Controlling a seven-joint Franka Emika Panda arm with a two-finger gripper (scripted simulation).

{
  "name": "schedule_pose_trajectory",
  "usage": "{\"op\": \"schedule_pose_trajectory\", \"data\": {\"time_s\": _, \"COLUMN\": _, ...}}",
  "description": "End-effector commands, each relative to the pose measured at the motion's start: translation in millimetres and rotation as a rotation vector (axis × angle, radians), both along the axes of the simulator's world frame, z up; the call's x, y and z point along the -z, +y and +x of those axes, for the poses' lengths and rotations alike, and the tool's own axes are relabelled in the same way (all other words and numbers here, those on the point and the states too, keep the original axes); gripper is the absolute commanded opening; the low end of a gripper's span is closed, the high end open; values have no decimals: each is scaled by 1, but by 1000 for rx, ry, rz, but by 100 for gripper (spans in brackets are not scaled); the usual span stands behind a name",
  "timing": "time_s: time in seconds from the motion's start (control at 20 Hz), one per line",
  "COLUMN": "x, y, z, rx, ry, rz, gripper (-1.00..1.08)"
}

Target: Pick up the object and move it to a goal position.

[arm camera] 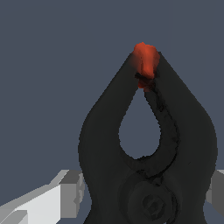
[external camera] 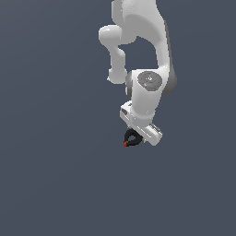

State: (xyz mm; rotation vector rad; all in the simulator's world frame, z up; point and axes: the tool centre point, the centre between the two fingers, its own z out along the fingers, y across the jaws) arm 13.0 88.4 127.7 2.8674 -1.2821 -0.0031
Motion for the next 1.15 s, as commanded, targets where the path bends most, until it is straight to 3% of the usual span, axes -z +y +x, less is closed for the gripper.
{"op": "schedule_pose_trajectory", "data": {"time_s": 0.0, "x": -27, "y": 18, "z": -3, "rx": 0, "ry": -2, "rz": -1, "gripper": -100}}
{"op": "schedule_pose_trajectory", "data": {"time_s": 0.55, "x": -124, "y": 87, "z": -11, "rx": 1, "ry": -3, "rz": -2, "gripper": -100}}
{"op": "schedule_pose_trajectory", "data": {"time_s": 1.1, "x": -155, "y": 109, "z": -12, "rx": 0, "ry": -2, "rz": -1, "gripper": -100}}
